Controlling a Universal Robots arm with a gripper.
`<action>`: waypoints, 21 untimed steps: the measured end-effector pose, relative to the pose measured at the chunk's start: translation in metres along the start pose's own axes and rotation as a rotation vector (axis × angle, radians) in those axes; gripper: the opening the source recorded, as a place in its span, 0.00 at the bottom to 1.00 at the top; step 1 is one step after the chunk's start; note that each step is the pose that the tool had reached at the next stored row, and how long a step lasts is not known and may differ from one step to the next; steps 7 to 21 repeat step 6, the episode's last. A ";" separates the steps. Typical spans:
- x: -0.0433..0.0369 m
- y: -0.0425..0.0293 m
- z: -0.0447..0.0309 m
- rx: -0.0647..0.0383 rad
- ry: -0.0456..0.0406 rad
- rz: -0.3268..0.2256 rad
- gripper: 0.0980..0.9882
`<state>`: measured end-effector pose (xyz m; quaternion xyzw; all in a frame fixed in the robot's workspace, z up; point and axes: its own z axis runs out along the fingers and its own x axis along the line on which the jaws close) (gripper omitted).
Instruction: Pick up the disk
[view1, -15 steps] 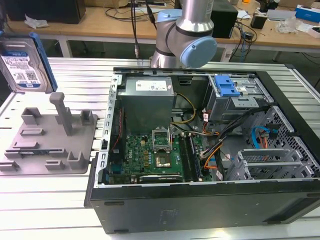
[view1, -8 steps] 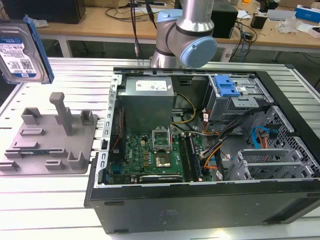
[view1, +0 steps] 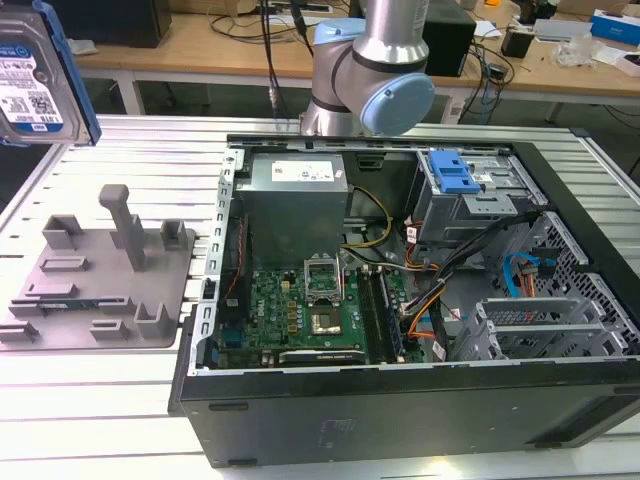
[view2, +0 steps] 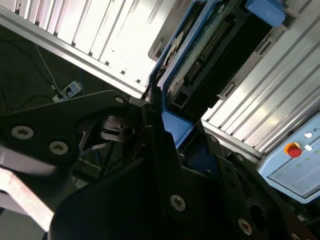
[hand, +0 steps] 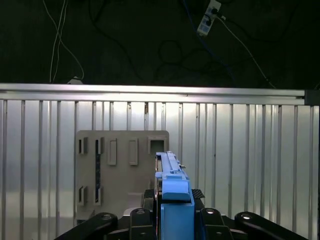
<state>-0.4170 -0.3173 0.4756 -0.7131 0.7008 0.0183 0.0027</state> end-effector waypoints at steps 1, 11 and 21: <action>0.0000 0.0000 0.0001 0.000 -0.0004 0.000 0.30; 0.0000 0.0001 0.0000 0.000 -0.0021 0.000 0.30; 0.0000 0.0001 0.0000 0.000 -0.0021 0.000 0.30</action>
